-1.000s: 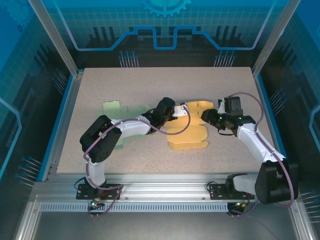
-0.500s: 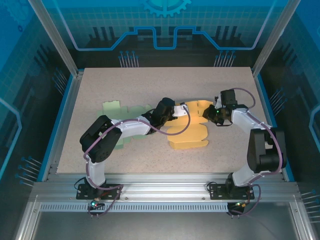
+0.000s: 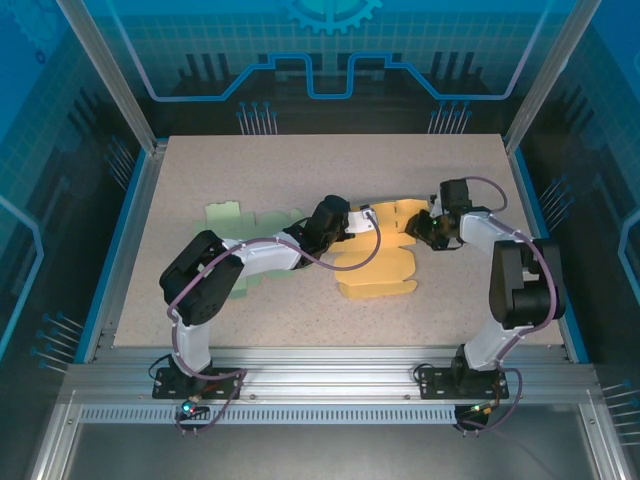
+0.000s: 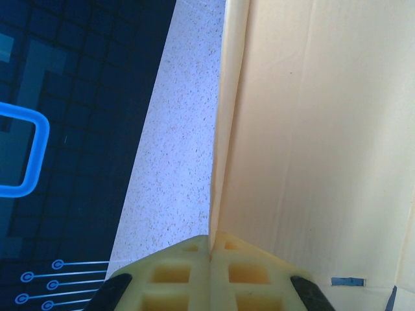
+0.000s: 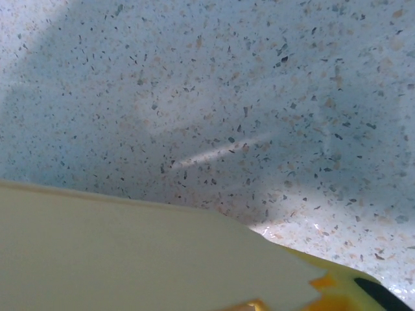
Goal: Fold the paper box
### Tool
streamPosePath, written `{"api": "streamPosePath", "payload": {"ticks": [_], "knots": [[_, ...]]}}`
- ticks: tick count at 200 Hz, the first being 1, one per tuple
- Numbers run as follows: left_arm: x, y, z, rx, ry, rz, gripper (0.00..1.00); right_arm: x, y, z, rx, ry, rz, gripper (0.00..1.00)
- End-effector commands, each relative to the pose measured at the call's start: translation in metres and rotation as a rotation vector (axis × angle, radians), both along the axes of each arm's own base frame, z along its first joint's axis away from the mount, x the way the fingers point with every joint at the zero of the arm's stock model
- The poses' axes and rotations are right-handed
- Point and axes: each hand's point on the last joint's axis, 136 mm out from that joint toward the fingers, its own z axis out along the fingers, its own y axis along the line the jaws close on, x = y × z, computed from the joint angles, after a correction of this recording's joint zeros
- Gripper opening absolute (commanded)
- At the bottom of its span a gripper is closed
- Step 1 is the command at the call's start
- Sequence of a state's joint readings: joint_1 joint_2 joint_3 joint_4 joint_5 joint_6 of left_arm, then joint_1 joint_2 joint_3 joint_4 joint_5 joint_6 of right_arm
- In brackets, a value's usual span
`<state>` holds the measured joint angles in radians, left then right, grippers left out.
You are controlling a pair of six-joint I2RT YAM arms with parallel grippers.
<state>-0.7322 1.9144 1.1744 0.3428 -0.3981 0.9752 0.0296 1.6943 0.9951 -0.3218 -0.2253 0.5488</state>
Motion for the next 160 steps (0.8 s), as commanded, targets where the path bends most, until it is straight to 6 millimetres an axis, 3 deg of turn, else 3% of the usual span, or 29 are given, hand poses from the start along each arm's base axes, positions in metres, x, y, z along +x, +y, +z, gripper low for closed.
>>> {"api": "streamPosePath", "payload": {"ticks": [1, 41, 90, 160], "knots": [[0.004, 0.001, 0.000, 0.003, -0.013, 0.016, 0.00, -0.001, 0.002, -0.012, 0.042, 0.009, 0.004, 0.38], [0.005, -0.001, -0.002, 0.000, -0.007, 0.020, 0.00, 0.003, 0.018, -0.012, 0.144, -0.022, 0.022, 0.35], [0.005, -0.006, -0.007, 0.016, -0.005, 0.025, 0.00, 0.004, 0.025, 0.005, 0.187, -0.073, 0.015, 0.19], [0.002, -0.019, -0.006, -0.016, -0.004, 0.036, 0.00, 0.007, 0.047, 0.020, 0.231, -0.124, 0.028, 0.23]]}}
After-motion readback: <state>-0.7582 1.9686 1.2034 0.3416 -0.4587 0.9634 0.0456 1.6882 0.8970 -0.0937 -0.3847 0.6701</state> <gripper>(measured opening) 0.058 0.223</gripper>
